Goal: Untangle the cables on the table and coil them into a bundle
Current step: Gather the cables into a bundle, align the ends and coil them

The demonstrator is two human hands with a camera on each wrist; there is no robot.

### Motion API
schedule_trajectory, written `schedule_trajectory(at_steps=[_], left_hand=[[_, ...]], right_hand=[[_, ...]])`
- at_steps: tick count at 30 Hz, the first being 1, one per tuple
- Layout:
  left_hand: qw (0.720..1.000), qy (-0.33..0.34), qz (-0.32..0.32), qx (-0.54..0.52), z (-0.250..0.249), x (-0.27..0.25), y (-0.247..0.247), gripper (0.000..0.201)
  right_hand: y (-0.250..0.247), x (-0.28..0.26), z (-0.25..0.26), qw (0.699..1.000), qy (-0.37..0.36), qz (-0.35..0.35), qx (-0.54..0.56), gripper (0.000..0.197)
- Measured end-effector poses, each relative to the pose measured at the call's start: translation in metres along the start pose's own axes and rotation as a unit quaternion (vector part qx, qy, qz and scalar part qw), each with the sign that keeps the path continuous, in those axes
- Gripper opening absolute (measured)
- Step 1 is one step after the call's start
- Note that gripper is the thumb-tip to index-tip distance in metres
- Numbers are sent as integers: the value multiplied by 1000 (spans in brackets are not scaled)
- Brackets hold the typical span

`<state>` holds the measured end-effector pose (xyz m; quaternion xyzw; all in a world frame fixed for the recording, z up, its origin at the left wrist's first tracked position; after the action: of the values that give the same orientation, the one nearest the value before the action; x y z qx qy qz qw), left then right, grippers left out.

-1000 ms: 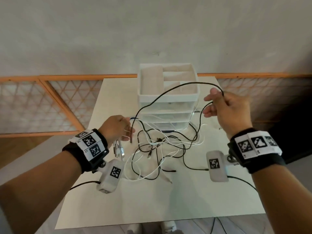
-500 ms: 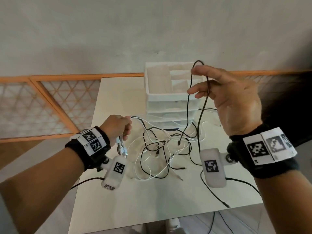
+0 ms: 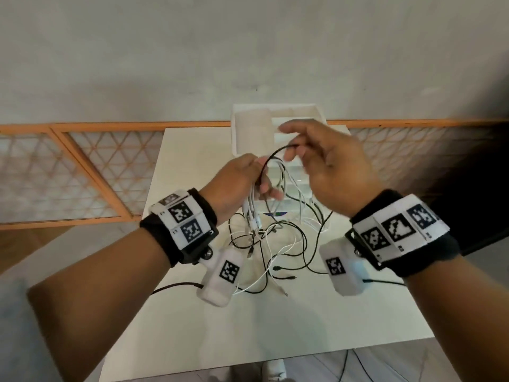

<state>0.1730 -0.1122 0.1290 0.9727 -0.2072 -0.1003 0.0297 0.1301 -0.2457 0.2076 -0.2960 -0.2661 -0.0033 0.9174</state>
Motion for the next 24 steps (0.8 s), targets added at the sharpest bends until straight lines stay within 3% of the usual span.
schedule_trajectory(at_steps=[4,6,8,10,13,15,18,24], left_hand=[[997,-20,-23,68,38,-1,-13,24],[994,-35,-41,96,55,-4,-29,24],[992,-44,-64,101,64,-7,-42,24],[992,-40,-83,88,66,-9,-49,25],[988,-27,-80,127,65,-11,-55,26],[981,-31,-70,176,72,-11,-58,27],[972,-41,-64,220,83,-10,-59,27],[960,-80,-65,259,100,-3,-61,27]], right_hand=[[-53,8,-41,984,45,-159,-65,32],[-69,4,-63,975,88,-194,-68,28],[-68,0,-88,965,137,-144,-171,19],[-61,-7,-115,934,172,-65,-305,17],[-71,-5,-131,915,232,-62,-324,18],[-85,7,-128,928,223,-114,-277,17],[-97,25,-114,945,143,-184,-231,17],[-99,15,-119,949,104,-228,-193,16]])
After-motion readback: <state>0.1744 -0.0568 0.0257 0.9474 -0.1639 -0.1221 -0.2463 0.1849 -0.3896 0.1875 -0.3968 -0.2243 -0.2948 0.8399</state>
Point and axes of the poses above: each hand's wrist, its own x-axis towards the middle knuckle, its own y-axis out of the palm, z = x × y, the point moved 7 cm from there along x, towards the middle knuckle, and after that the axes turned 2 degrees about -y, right-handed, at the moved point
